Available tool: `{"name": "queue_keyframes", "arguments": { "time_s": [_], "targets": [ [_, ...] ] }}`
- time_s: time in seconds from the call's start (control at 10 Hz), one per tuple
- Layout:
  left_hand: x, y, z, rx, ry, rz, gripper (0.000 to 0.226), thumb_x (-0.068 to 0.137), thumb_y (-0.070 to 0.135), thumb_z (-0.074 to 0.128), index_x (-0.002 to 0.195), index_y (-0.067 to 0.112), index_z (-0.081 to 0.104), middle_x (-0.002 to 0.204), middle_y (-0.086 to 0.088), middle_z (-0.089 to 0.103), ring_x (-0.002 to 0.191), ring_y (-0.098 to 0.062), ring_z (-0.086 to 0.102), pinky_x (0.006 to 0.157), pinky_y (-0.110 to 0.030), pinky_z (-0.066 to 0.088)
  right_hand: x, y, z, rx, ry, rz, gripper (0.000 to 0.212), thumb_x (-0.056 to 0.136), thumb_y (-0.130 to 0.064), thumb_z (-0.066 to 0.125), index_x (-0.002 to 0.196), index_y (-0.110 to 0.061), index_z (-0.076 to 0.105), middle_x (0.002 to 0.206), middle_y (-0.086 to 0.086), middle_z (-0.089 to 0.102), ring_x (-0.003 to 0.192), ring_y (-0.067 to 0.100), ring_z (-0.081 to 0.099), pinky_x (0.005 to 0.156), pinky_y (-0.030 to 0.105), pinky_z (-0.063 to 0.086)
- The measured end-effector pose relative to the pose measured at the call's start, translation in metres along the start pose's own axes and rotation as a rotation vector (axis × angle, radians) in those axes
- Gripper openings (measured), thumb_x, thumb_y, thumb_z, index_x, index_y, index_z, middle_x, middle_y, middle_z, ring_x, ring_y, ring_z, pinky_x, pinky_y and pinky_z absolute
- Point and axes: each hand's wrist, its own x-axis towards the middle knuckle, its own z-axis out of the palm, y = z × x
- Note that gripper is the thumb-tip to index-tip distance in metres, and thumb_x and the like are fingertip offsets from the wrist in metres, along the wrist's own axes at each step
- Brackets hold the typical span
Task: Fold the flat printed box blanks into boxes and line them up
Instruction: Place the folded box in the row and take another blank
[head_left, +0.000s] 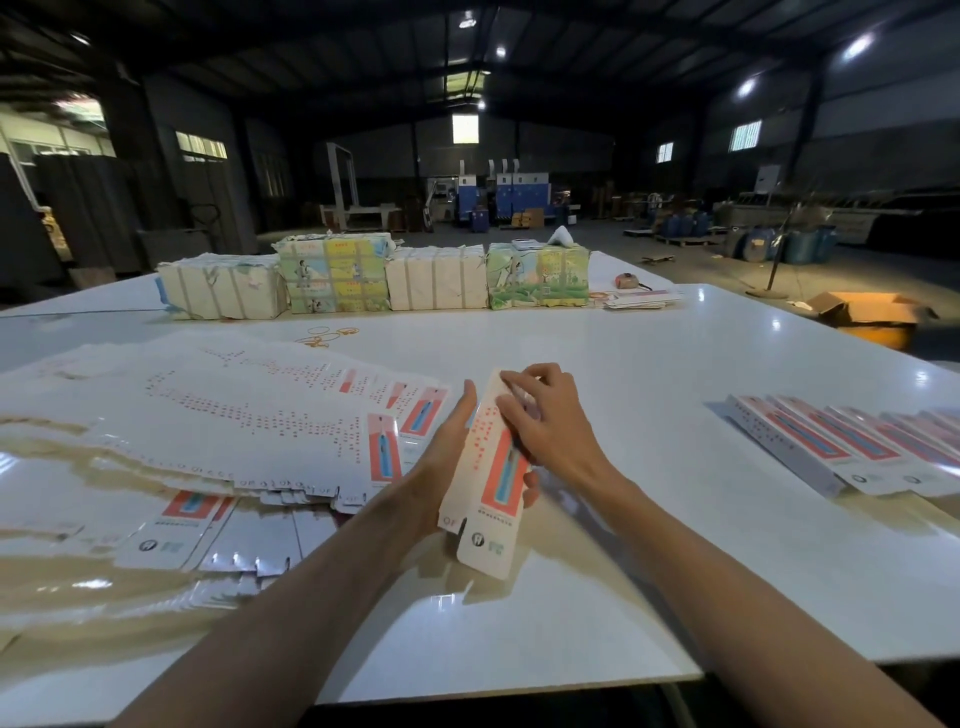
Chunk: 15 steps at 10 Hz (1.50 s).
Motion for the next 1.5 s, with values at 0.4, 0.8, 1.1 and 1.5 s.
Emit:
{"name": "queue_keyframes", "arguments": {
  "time_s": [0.4,0.8,1.1,1.5],
  "targets": [
    [0.003,0.004,-0.012,-0.023,0.006,0.052,0.045,0.099,0.066,0.051,0.098,0.023,0.062,0.081,0.001,0.076,0.066,-0.017,0.075,0.059,-0.029,0.061,0.009,-0.011,-0.014,-0.13,-0.041,-0.05,0.03,0.101,-0.038,0.069,0.125,-0.021,0.067,0.12,-0.006,0.05,0.122,0.013,0.047,0.096,0.036,0.055],
    [0.004,0.005,-0.004,-0.167,-0.539,-0.203,0.068,0.055,0.052,0.099,0.097,0.017,0.059,0.08,-0.011,0.072,0.064,-0.026,0.074,0.061,-0.037,0.063,0.016,0.003,-0.038,0.173,-0.294,0.192,0.044,0.101,-0.042,0.067,0.092,0.0,0.074,0.08,-0.004,0.078,0.081,0.014,0.077,0.076,0.023,0.06],
    [0.014,0.001,-0.005,-0.289,-0.735,-0.244,0.066,0.074,0.047,0.093,0.108,0.008,0.052,0.092,-0.018,0.073,0.074,-0.032,0.076,0.072,-0.044,0.064,0.014,-0.006,-0.042,0.332,-0.273,0.284,0.038,0.105,-0.035,0.064,0.086,-0.005,0.079,0.088,0.009,0.08,0.087,0.023,0.079,0.088,0.033,0.059],
    [0.013,0.0,-0.009,-0.178,-0.63,-0.151,0.063,0.076,0.062,0.084,0.107,0.016,0.053,0.09,-0.006,0.073,0.069,-0.022,0.075,0.067,-0.034,0.064,0.007,-0.02,-0.037,0.373,-0.209,0.289,0.04,0.1,-0.038,0.07,0.086,-0.002,0.078,0.084,0.008,0.079,0.083,0.022,0.078,0.084,0.03,0.058]
  ]
}}
